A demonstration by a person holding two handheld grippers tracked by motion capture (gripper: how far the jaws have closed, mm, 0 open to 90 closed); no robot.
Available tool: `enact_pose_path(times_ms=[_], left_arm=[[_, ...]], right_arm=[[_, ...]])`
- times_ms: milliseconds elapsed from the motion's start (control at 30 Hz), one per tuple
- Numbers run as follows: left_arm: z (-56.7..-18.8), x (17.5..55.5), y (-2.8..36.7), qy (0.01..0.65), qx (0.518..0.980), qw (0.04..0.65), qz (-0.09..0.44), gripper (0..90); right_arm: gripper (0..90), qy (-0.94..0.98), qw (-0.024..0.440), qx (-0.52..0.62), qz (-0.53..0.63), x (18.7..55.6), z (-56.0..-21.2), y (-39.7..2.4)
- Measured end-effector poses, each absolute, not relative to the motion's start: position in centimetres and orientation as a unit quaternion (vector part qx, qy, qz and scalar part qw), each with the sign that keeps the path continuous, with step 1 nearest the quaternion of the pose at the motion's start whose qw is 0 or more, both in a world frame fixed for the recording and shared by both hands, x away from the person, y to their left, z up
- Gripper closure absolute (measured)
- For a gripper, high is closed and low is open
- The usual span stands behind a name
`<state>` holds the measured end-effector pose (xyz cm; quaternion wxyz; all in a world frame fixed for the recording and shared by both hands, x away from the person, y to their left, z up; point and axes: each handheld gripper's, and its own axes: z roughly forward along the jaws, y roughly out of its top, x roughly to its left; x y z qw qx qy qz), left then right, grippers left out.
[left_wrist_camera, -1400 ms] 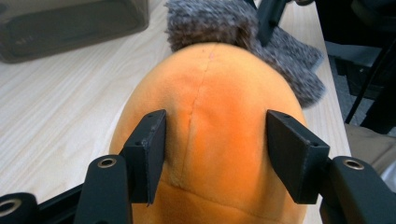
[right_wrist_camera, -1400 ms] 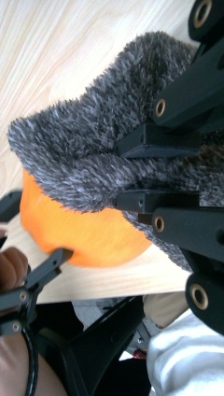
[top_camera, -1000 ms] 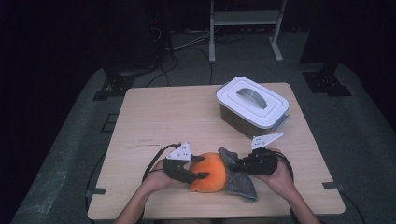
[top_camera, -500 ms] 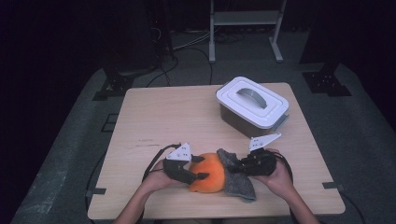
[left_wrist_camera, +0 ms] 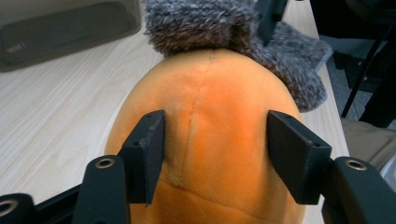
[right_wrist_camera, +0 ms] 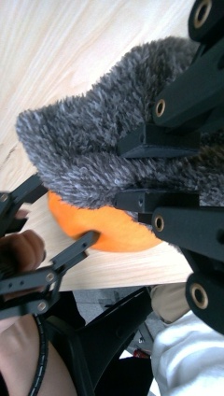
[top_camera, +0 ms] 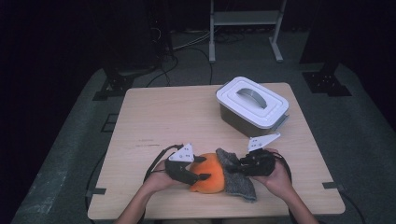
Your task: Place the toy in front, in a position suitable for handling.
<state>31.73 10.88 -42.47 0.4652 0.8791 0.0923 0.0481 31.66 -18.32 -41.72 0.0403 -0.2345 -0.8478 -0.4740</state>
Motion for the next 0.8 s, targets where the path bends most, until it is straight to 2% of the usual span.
enact_pose_path(times_ms=[333, 500, 633, 800], left_arm=[[-42.7, 32.0, 12.3, 0.1, 0.879, 0.464, 0.038, 40.4], [-42.6, 32.1, 12.2, 0.1, 0.881, 0.462, 0.038, 40.4], [-42.7, 32.3, 12.4, 0.106, 0.879, 0.464, 0.038, 40.4], [-42.6, 32.2, 12.0, 0.106, 0.879, 0.463, 0.041, 40.1]], right_arm=[[75.1, -0.848, 0.044, -0.276, -0.45, 32.5, -42.9, -20.6], [75.0, -0.843, 0.046, -0.257, -0.47, 32.0, -42.1, -19.9], [74.9, -0.854, 0.054, -0.259, -0.448, 32.1, -43.0, -19.5], [74.9, -0.852, 0.036, -0.263, -0.452, 32.0, -42.3, -19.9]])
